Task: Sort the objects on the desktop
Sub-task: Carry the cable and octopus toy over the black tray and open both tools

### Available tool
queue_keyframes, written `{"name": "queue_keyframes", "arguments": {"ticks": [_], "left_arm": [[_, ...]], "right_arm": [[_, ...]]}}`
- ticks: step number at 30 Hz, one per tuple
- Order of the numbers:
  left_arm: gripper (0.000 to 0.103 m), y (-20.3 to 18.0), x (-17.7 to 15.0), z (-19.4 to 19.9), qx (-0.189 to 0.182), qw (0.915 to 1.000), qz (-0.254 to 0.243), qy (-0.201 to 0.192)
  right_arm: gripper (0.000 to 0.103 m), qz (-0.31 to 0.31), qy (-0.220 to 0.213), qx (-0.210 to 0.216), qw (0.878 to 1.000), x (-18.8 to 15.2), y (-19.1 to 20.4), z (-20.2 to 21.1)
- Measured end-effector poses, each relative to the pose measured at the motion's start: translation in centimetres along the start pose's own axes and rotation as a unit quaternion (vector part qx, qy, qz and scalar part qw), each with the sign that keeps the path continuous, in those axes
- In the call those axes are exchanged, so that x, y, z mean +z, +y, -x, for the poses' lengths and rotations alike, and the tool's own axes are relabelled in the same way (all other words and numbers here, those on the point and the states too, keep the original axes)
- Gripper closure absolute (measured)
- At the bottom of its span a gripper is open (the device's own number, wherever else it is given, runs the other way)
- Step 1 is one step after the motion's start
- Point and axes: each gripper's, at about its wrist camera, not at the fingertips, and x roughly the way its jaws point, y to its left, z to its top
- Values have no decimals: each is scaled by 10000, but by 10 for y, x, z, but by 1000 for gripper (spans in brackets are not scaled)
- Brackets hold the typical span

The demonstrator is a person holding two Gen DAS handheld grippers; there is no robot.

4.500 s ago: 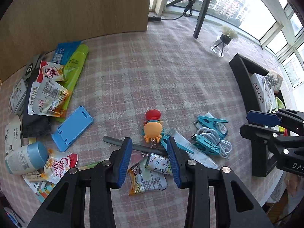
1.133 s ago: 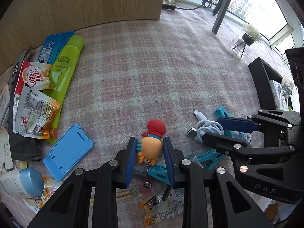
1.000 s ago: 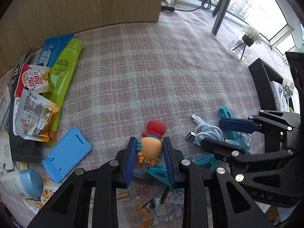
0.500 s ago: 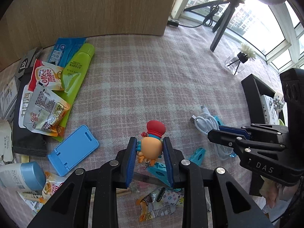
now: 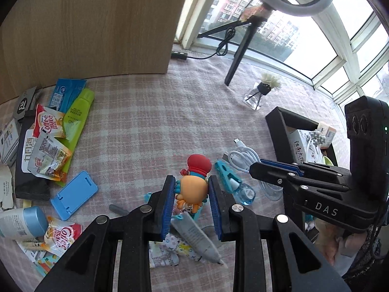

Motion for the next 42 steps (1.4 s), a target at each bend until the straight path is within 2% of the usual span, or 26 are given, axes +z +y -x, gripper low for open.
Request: {"name": "queue_keyframes", "arguments": {"ticks": [5,11,15,19,26,29,30,31,32,33,34,38,42], "left_arm": [[77,-52,0,-3,-286,9987,-418,5],[77,-122,-4,-26,-564,9927,-1048,191],[77,-163,-6,-47,-740,9878,-1323,359],[77,-204,-6,-65,-744,9832,-1618,405],[77,-249,-7,-88,-726,9766,-1953,530],[73,-258,-9,-89,-760,9745,-2032,566],[61,-259,-9,-88,-737,9749,-2024,564],[53,-258,-9,-86,-740,9756,-2005,508],[53,-257,-9,-83,-713,9765,-1988,431],[53,-254,-8,-81,-650,9772,-1983,397],[53,-251,-7,-79,-615,9778,-1965,382],[53,-225,-1,-69,-540,9840,-1663,349],[53,-188,1,-58,-187,9895,-1407,287]], "right_arm": [[88,-188,-430,-170,9988,-18,-24,40],[88,-762,-889,-646,9910,-50,-91,98],[88,-1291,-1145,-969,9802,-73,-144,136],[88,-1795,-1342,-1253,9665,-100,-192,167],[88,-2493,-1418,-1635,9439,-138,-259,192],[88,-2617,-1425,-1726,9388,-148,-271,197],[87,-2612,-1450,-1750,9382,-148,-273,198],[77,-2598,-1445,-1773,9382,-149,-273,198],[68,-2587,-1417,-1829,9378,-148,-272,199],[51,-2559,-1439,-1881,9372,-147,-270,200],[46,-2494,-1518,-1915,9371,-145,-266,202],[46,-2151,-1611,-2008,9420,-133,-244,203],[46,-1780,-1604,-1831,9535,-115,-217,196]]}}
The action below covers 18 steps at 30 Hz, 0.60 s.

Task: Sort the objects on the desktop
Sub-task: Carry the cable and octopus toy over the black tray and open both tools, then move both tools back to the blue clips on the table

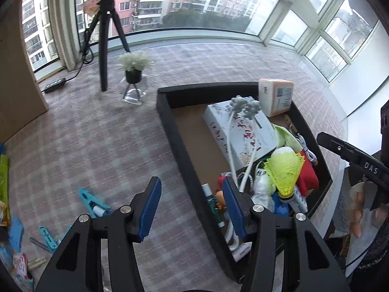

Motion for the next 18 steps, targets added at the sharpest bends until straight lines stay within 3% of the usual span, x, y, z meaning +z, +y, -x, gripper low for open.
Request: {"name": "queue_keyframes", "arguments": {"ticks": [9,18], "left_arm": [[55,111,-37,23,822,9910,1047,115],[55,186,-74,24,1202,9710,2057,186]], "right_arm": [[46,1141,84,490,9922,0,105,-20],[46,2324,496,954,9667,-19,219,-65]]}}
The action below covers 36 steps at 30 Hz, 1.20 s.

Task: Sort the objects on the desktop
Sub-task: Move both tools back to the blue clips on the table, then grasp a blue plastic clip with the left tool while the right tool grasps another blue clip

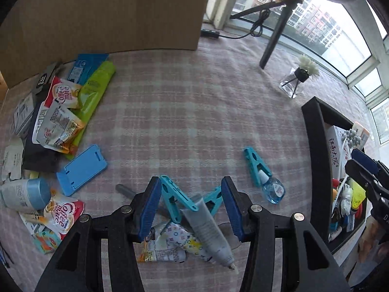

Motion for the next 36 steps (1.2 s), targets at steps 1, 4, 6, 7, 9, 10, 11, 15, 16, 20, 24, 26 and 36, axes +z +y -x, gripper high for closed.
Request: {"name": "queue_keyframes", "arguments": {"ticks": [1,4,6,7,9,10,11,15,16,20,24,26,36], "left_arm": [[55,5,0,-3,-6,9999,115,19],[54,15,-1,-14,-136,9989,432,136],[54,16,-3,-22,-67,9987,468,215],[54,16,-4,-25,19,9987,452,216],[54,15,-5,-30,62,9986,461,234],[54,15,-6,-32,46,9984,480,279],[54,15,-6,-35,53,9982,501,317],[55,15,-6,-41,98,9977,567,356],[55,14,-6,-41,108,9977,556,360],[58,10,-7,-43,172,9981,475,345],[75,6,-9,-43,171,9984,416,339],[86,4,-9,-44,182,9985,382,354],[88,-1,-4,-46,158,9989,372,236]], "right_arm": [[46,83,80,71,9999,3,9,-8],[46,303,329,147,9989,5,29,-34],[46,402,438,157,9981,4,38,-48],[46,421,490,170,9978,5,41,-55],[46,415,569,234,9972,4,45,-65],[46,414,613,266,9969,3,46,-70],[46,417,667,300,9965,3,47,-75],[46,408,935,397,9940,2,51,-94],[46,396,975,417,9936,2,51,-97],[47,296,1161,533,9914,3,51,-109],[50,244,1348,557,9890,7,54,-122],[50,255,1440,599,9874,9,57,-129],[80,280,1603,512,9853,15,64,-141]]}}
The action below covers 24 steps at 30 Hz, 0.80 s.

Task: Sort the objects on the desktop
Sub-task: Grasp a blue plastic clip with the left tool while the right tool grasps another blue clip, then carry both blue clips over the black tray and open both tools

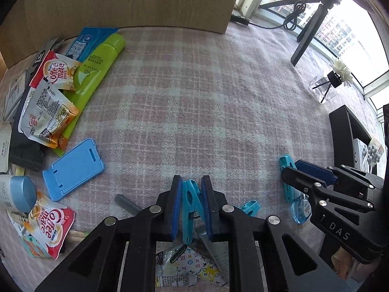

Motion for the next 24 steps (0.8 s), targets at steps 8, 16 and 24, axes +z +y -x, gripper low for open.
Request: {"name": "queue_keyframes", "arguments": {"ticks": [8,16,24], "left_arm": [[88,21,22,4,-55,9999,60,-119],[88,23,34,32,-271,9984,131,-477],[88,-26,23,64,-655,9947,-374,-701]], "right_arm": [[83,-133,-138,37,9998,3,-2,4],[84,-466,-556,202,9972,10,-12,31],[84,-611,-1035,300,9923,-3,-26,80]]}}
